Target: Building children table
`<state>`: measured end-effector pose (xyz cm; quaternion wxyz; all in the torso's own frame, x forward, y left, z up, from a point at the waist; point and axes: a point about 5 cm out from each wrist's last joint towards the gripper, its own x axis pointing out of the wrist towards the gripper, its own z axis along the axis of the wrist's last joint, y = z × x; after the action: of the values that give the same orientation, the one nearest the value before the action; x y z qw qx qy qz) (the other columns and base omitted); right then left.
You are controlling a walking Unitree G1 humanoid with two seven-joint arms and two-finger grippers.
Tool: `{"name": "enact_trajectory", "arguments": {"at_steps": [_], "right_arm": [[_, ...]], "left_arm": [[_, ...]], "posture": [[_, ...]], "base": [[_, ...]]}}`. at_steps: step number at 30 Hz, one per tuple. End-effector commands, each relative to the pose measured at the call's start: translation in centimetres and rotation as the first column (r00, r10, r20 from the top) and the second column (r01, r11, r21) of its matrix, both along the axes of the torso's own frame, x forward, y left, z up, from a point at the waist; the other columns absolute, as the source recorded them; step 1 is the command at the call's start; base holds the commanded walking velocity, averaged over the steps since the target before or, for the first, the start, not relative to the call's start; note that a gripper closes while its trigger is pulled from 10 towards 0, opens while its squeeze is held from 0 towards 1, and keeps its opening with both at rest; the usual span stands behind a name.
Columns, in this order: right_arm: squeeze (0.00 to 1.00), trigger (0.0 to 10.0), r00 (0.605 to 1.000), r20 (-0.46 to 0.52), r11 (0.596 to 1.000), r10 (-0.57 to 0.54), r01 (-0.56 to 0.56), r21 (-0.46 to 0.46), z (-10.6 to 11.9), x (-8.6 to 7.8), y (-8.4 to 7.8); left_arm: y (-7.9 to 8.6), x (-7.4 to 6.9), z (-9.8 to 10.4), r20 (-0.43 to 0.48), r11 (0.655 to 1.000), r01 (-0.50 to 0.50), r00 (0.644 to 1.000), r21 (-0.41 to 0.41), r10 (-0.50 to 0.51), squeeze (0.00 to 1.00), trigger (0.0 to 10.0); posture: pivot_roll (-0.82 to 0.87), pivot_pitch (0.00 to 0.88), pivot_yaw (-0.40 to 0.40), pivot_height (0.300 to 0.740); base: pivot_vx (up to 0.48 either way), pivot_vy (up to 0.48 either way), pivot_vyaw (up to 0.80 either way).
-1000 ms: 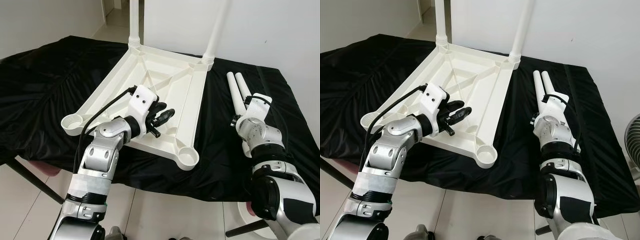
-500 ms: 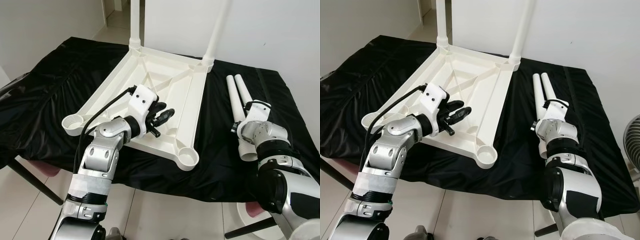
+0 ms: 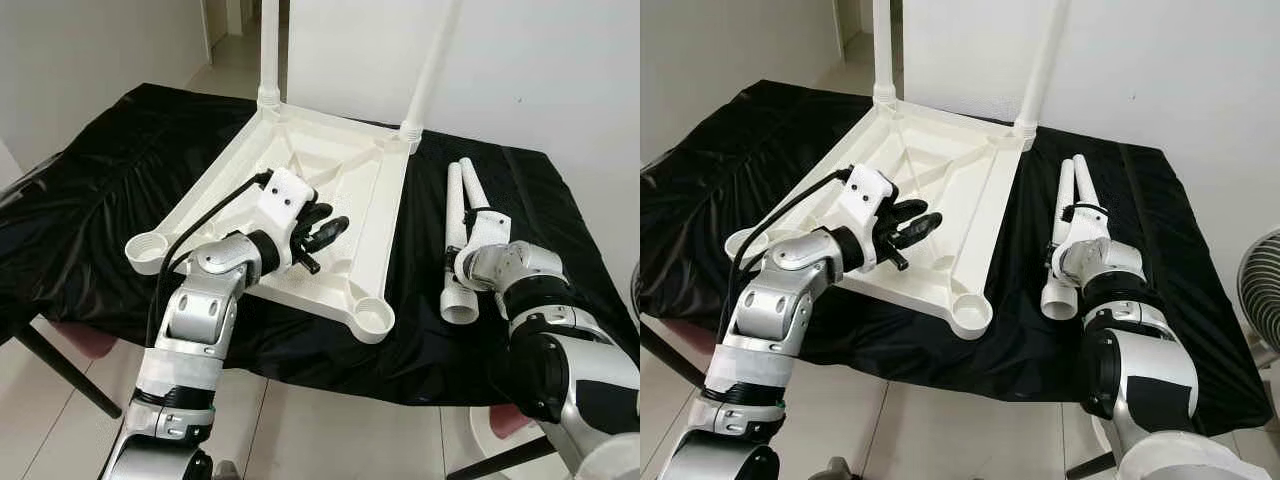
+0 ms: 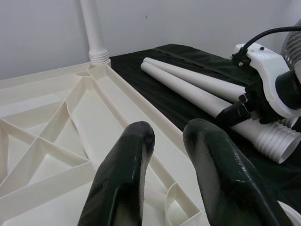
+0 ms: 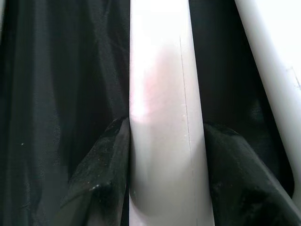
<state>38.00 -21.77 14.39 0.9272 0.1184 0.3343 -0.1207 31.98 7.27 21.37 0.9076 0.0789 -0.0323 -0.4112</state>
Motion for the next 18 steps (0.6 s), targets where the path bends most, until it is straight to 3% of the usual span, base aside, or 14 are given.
{"name": "enact_trajectory", "arguments": {"at_steps": [1, 6, 9, 11, 12, 15, 16, 17, 18], "right_arm": [[0.00, 0.0, 0.998, -0.029, 0.995, 0.061, -0.059, 0.077, -1.5, -0.4, 1.5], [0.00, 0.0, 0.988, 0.078, 0.982, 0.135, -0.144, 0.121, 0.0, 0.3, 2.6], [0.00, 0.0, 0.958, 0.226, 0.967, 0.175, -0.210, 0.145, 1.7, 0.6, 3.4], [0.00, 0.0, 0.950, 0.264, 0.967, 0.170, -0.212, 0.144, 2.0, 0.7, 3.5], [0.00, 0.0, 0.939, 0.305, 0.972, 0.159, -0.203, 0.118, 2.3, 0.7, 3.4], [0.00, 0.0, 0.939, 0.305, 0.972, 0.159, -0.203, 0.118, 2.3, 0.7, 3.4], [0.00, 1.2, 0.900, 0.415, 0.987, 0.133, -0.158, 0.027, 2.7, 0.4, 3.1], [0.00, 1.2, 0.900, 0.415, 0.987, 0.133, -0.158, 0.027, 2.7, 0.4, 3.1], [0.00, 10.0, 0.884, 0.452, 0.991, 0.120, -0.134, 0.001, 2.9, 0.3, 3.0]], "left_arm": [[0.4, 0.4, 0.1, 0.009, 0.987, -0.161, 0.987, -0.019, 0.162, 0.00, 10.0], [0.4, 0.5, 0.2, 0.014, 0.985, -0.171, 0.985, -0.019, 0.171, 0.00, 10.0], [0.6, 0.6, 0.3, 0.029, 0.982, -0.190, 0.981, -0.013, 0.190, 0.00, 10.0], [0.6, 0.6, 0.3, 0.034, 0.981, -0.195, 0.980, -0.011, 0.196, 0.00, 10.0], [0.7, 0.7, 0.3, 0.035, 0.980, -0.200, 0.979, -0.011, 0.201, 0.00, 10.0], [0.7, 0.7, 0.3, 0.035, 0.980, -0.200, 0.979, -0.011, 0.201, 0.00, 10.0], [1.0, 0.8, 0.4, 0.051, 0.977, -0.214, 0.976, -0.009, 0.214, 0.00, 10.0], [1.0, 0.8, 0.4, 0.051, 0.977, -0.214, 0.976, -0.009, 0.214, 0.00, 10.0], [1.2, 0.9, 0.4, 0.055, 0.976, -0.217, 0.975, -0.010, 0.217, 0.00, 10.0]], "posture": [[0.14, 0.045, -0.059, 0.740], [0.14, 0.051, -0.063, 0.740], [0.14, 0.057, -0.065, 0.740], [0.14, 0.058, -0.067, 0.740], [0.14, 0.058, -0.067, 0.740], [0.14, 0.058, -0.067, 0.740], [0.14, 0.058, -0.071, 0.740], [0.14, 0.058, -0.071, 0.740], [0.14, 0.058, -0.071, 0.740]], "base": [[0.000, 0.000, 0.00], [0.000, 0.000, 0.00], [0.000, 0.000, 0.00], [0.000, 0.000, 0.00], [0.000, 0.000, 0.00], [0.000, 0.000, 0.00], [0.000, 0.000, 0.00], [0.000, 0.000, 0.00], [0.000, 0.000, 0.00]]}}
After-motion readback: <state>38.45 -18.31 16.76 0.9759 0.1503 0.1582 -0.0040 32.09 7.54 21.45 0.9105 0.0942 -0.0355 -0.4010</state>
